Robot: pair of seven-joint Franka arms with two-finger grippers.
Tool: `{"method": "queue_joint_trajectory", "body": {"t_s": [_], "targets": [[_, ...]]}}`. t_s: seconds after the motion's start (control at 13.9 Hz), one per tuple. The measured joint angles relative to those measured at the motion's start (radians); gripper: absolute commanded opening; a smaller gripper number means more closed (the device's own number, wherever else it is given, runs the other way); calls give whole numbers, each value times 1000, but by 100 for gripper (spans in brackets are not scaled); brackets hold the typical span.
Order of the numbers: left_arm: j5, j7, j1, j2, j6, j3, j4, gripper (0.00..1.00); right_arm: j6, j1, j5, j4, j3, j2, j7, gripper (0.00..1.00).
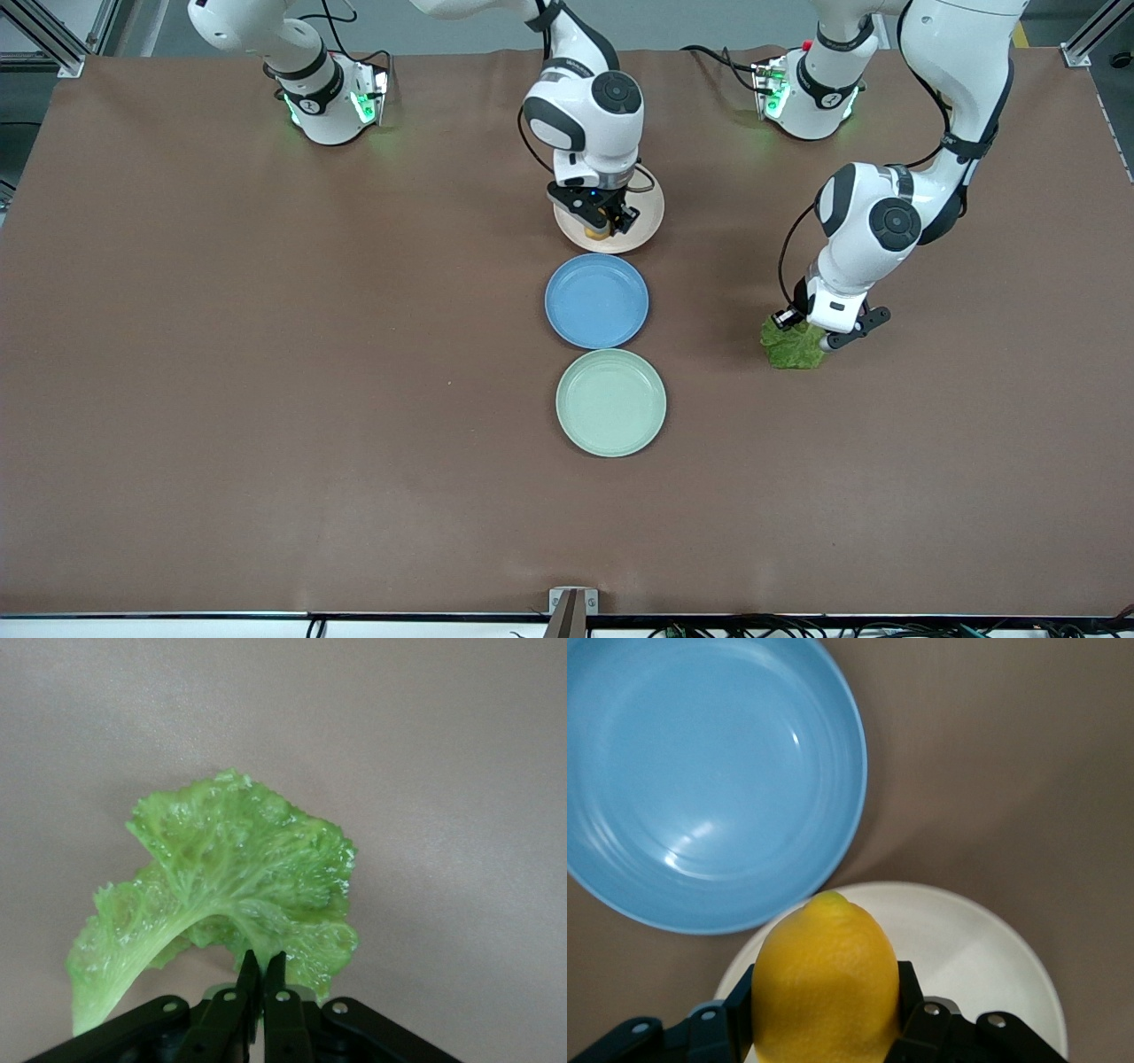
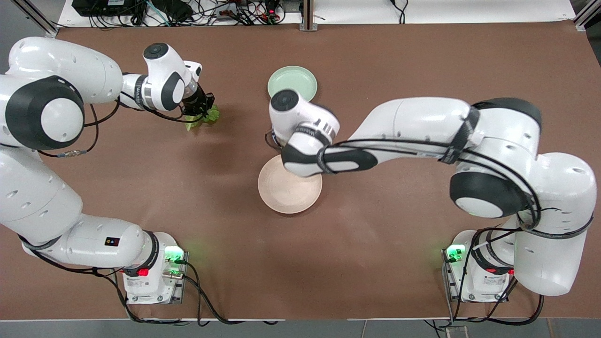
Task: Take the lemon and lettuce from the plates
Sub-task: 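Lower the lettuce and open the left gripper while the right gripper carries the lemon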
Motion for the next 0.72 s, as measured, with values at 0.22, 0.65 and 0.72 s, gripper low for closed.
{"method": "queue_joint_trajectory", "body": {"t_s": [0.22,0.65,0.72], "targets": [[0,13,4,8,7,0,-1,25,-53,-102,0,-51,-3,-111,-187,0],[0,41,15,3,26,0,12,100,-53,-424,0,-304,-11,-326,-726,0],[0,44,15,-7,22,0,20,100,-52,-488,0,-339,-12,-356,-824,0]]}}
